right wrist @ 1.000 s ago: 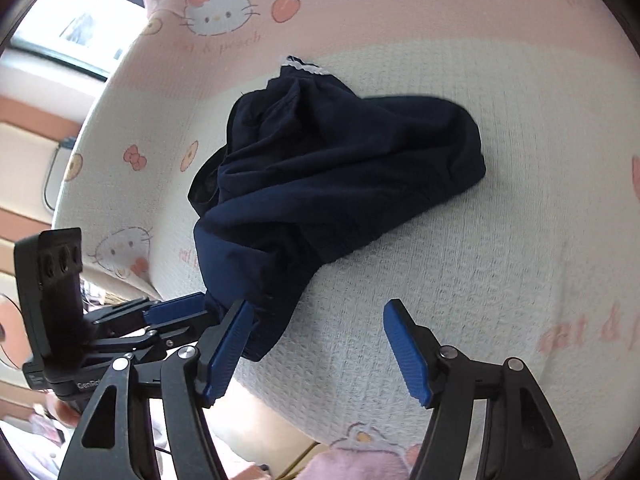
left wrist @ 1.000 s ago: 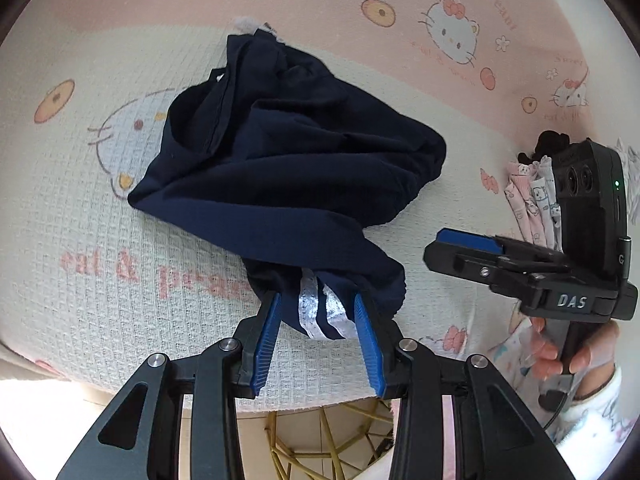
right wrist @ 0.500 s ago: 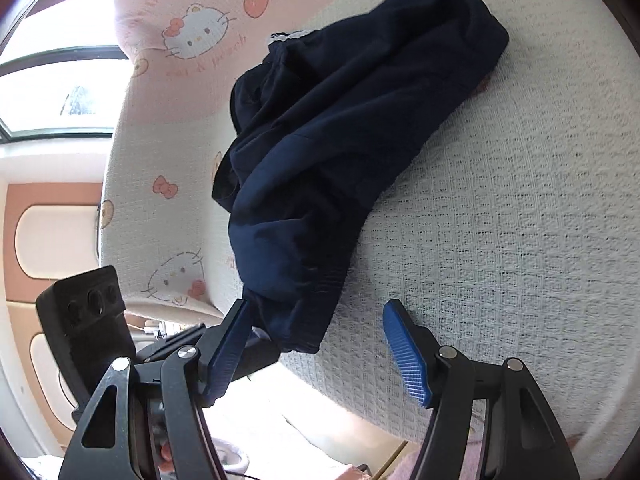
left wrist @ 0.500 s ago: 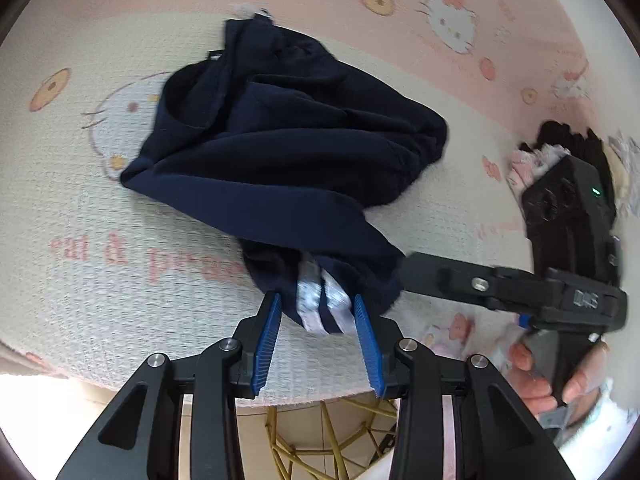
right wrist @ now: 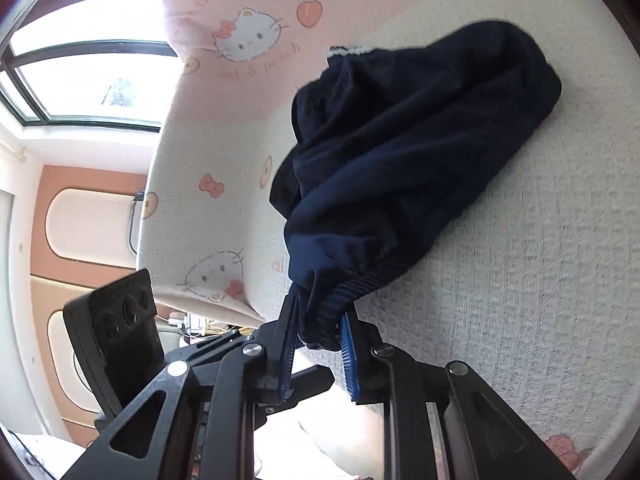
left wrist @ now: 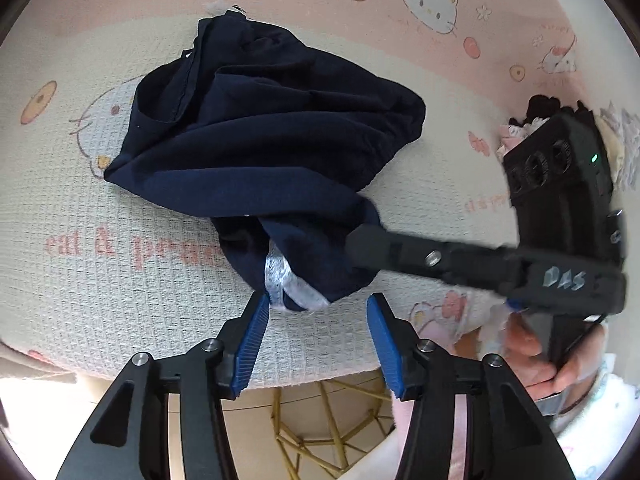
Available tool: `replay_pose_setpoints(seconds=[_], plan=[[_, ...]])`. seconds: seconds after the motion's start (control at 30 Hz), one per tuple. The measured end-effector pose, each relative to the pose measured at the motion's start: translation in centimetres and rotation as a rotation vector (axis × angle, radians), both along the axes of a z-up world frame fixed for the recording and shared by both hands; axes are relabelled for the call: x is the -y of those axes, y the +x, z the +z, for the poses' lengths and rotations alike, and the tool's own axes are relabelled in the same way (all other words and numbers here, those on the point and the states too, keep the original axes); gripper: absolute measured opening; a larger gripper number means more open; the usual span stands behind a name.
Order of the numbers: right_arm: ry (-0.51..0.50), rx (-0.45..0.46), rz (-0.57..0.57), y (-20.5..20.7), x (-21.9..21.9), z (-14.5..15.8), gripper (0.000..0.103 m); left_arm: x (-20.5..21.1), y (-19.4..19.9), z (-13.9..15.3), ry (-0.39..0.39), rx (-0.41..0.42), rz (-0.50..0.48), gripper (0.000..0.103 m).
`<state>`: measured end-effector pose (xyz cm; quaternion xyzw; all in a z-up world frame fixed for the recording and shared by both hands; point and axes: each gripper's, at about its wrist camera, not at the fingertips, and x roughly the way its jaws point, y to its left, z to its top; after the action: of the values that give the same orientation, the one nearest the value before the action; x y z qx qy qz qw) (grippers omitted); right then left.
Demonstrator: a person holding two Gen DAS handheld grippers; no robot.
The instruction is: Fold clothes
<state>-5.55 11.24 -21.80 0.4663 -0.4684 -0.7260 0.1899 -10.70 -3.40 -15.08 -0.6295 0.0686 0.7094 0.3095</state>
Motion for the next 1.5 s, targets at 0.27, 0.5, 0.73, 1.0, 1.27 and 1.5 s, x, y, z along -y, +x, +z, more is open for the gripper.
replay_pose_setpoints(seconds=[0.27,0.5,0.73,1.0,1.27,1.5], plan=[[-0.026,-0.020,-0.044,0.1,-1.6,0.8,0.019,-2.0,0.3,0.3,-0.015,-0.105,0.018,0.048],[-0.040,0.008,-0.091,1.1,-4.2,-0.1,0.019,-3.2,-0.4,-1.0,-0.095,-0.260,0.027,0.032],[-0.071,0.106,-0.161,1.8,-5.2,-2.3,0.042,-3.5,-0.5,-0.8,0.009,-0.226,0.013,0.021],[-0.119,0.151,-0.244,3.0,-5.8,-3.7,0.065,-3.1,-2.0,-0.7,0.116,-0.141,0.062,0.020],[0.431,0.026,-0.063,1.9,-2.4,0.1,0.065,-2.5,-2.6,1.4,0.166,-0.154,0.079,0.020],[0.546,-0.046,0.012,1.8,-0.1,0.2,0.065,-2.3,-3.7,2.9,0.227,-0.114,0.089,0.020]])
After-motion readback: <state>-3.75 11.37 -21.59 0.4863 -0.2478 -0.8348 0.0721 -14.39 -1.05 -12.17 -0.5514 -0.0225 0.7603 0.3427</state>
